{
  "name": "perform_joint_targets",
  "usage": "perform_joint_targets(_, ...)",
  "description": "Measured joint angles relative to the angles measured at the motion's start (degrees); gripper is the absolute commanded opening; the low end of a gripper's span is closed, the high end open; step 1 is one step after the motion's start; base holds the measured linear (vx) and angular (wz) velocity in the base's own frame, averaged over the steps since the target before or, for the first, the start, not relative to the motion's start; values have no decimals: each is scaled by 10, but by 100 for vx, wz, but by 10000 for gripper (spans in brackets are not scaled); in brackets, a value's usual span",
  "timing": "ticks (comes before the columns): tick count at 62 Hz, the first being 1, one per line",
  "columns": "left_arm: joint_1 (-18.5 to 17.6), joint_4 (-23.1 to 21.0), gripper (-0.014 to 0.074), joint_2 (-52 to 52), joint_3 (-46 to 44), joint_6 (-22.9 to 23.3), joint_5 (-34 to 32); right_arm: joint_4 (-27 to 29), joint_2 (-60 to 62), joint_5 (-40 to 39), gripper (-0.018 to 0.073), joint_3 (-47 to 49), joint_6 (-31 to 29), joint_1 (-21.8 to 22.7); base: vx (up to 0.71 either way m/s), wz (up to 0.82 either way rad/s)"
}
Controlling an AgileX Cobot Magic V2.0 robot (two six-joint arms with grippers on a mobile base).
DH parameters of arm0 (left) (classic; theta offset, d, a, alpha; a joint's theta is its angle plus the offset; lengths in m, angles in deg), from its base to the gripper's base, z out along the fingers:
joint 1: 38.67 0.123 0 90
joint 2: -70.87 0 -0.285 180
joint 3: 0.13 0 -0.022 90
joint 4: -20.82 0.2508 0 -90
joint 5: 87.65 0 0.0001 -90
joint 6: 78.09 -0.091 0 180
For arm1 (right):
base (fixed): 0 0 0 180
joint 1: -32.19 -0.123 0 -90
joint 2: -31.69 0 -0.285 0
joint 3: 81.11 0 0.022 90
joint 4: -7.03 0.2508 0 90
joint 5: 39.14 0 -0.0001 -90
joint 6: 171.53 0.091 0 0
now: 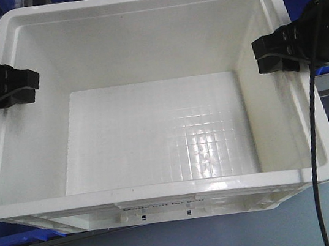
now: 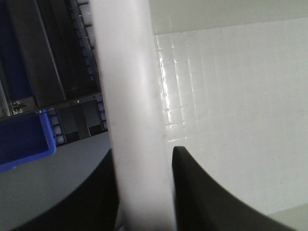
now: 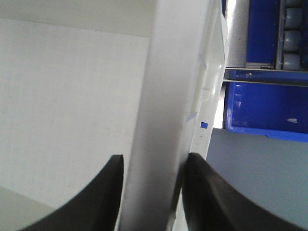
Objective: Move bin from left to right shelf
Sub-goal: 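Keep the tote gripped while the base drives toward the other shelf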
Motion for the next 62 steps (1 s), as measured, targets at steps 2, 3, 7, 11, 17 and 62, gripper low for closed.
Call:
perform_joint_targets(2, 0, 0, -8, 0, 0, 0, 1, 0, 0, 0, -4, 0, 0, 0, 9, 15)
perform_joint_targets(3, 0, 0, -8, 0, 0, 0, 1, 0, 0, 0, -4, 0, 0, 0, 10, 13)
perform_joint_targets(7, 0, 0, -8, 0, 0, 0, 1, 0, 0, 0, -4, 0, 0, 0, 10, 10)
perform_joint_targets(11, 0, 0, -8, 0, 0, 0, 1, 0, 0, 0, -4, 0, 0, 0, 10, 6)
perform_joint_targets(17, 0, 0, -8, 0, 0, 0, 1, 0, 0, 1, -4, 0, 0, 0, 11, 2)
perform_joint_targets(62, 0, 0, -8, 0, 0, 0, 2, -1, 0, 4, -4, 0, 0, 0, 16, 2)
